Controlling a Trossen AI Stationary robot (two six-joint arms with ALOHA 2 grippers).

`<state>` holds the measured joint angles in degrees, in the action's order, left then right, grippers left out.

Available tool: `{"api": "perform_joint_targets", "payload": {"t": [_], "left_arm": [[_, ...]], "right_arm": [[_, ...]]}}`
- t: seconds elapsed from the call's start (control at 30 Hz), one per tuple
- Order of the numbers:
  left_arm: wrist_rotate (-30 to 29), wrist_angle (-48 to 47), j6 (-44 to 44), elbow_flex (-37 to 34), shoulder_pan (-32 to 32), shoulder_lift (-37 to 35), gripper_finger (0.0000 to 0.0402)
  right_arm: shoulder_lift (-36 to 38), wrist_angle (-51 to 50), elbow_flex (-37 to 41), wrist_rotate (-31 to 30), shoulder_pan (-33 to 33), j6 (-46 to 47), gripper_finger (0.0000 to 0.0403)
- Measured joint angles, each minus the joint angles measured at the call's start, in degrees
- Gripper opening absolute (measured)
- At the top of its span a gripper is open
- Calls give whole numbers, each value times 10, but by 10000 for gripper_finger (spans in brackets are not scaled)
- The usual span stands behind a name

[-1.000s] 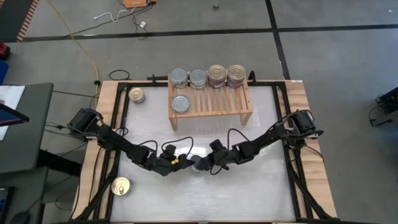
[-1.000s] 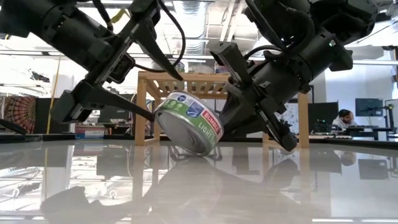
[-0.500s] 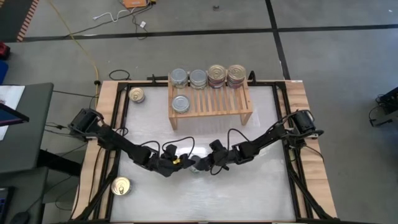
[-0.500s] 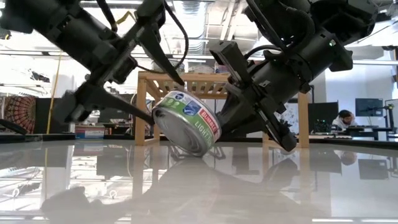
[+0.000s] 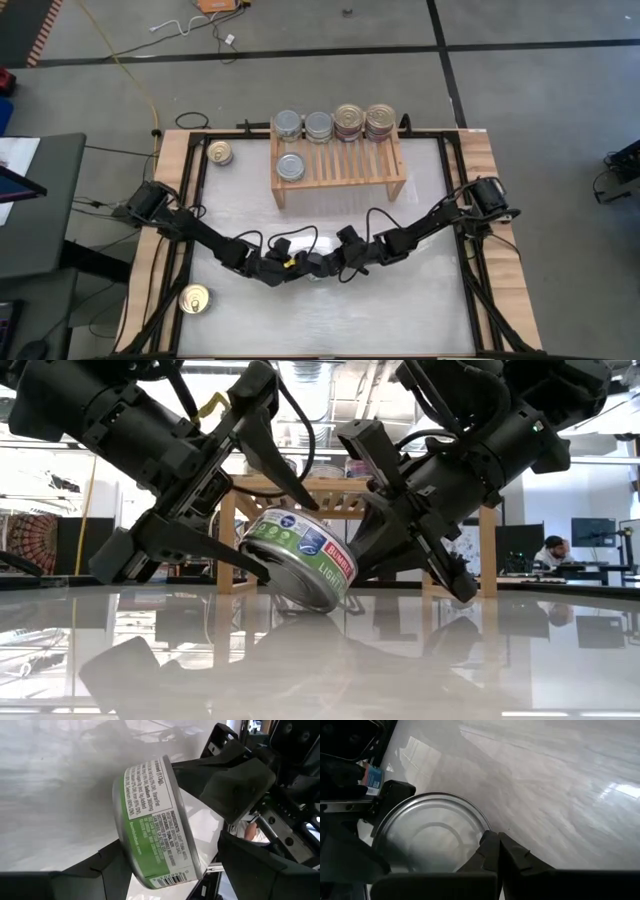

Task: Stack canned seafood by type on shelf
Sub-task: Stack the green tuna can on top of the green tuna can on the shelf

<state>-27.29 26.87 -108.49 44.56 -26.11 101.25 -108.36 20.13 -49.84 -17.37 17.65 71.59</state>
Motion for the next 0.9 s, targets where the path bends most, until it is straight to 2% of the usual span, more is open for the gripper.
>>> {"api": "perform_joint_targets", "payload": {"t": [0.23,0.57,0.67,0.9], "left_arm": [[0,-5,-3,0,-5,0,265],[18,-5,27,0,-5,0,183],[41,-5,50,0,-3,0,162],[59,-12,85,-3,0,-17,144]], "right_arm": [[0,0,0,0,3,3,25],[0,-1,0,0,3,4,25],[6,-4,0,0,4,4,25],[66,-86,0,3,4,-7,25]]}}
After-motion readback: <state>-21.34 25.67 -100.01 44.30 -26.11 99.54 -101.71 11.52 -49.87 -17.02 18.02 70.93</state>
